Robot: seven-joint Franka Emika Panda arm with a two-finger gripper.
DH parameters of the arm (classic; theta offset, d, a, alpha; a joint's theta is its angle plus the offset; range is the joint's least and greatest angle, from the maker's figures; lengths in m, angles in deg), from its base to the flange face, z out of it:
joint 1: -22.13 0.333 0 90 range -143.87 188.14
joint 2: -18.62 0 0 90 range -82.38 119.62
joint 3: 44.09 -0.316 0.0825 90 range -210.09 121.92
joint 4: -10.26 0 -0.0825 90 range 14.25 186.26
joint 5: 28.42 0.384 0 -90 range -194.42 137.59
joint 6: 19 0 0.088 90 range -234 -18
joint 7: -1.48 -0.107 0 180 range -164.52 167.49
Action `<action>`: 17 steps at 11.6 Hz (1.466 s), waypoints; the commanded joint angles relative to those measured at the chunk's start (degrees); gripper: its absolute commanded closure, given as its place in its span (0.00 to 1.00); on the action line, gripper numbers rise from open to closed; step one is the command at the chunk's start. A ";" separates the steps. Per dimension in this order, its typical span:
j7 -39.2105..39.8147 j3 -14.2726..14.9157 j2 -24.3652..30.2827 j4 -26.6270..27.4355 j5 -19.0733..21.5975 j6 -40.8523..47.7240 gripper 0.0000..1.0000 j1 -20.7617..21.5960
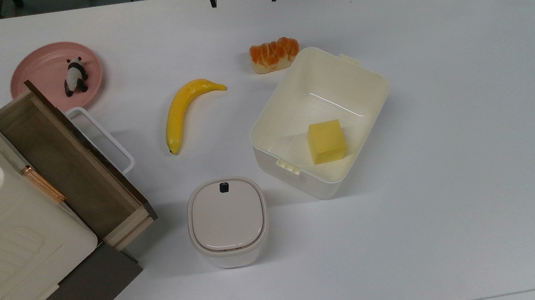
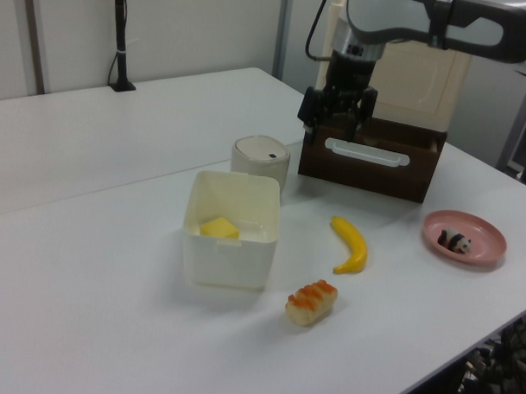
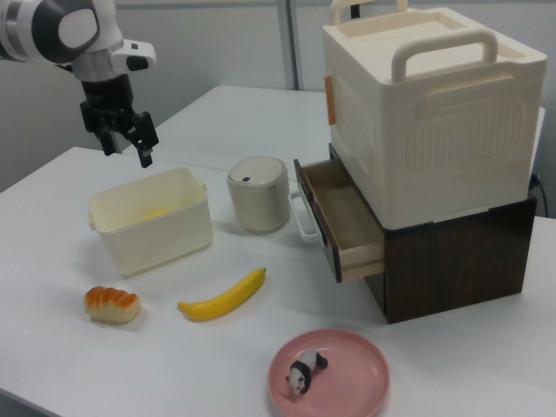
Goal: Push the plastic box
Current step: 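Move the gripper from rest toward the cream plastic box, then lower the gripper against the box rim nearest the bread roll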
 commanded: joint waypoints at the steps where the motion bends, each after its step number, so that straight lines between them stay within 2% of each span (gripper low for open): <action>1: 5.87 -0.34 0.02 1.18 0.10 -0.52 0.00 0.42; 3: 14.19 -0.34 -0.68 1.00 -0.34 -0.95 0.00 0.16; 6: 34.99 0.10 -2.08 1.35 -2.44 -2.80 0.00 0.16; 8: 42.95 0.45 -2.88 1.35 -3.07 -2.89 0.00 0.07; 10: 46.31 0.45 -3.32 1.79 -4.64 -2.89 0.00 0.24; 14: 47.19 -0.17 -8.33 1.62 -9.12 -2.89 0.00 1.73; 17: 52.37 -0.26 -9.91 1.62 -11.06 -2.80 0.00 2.00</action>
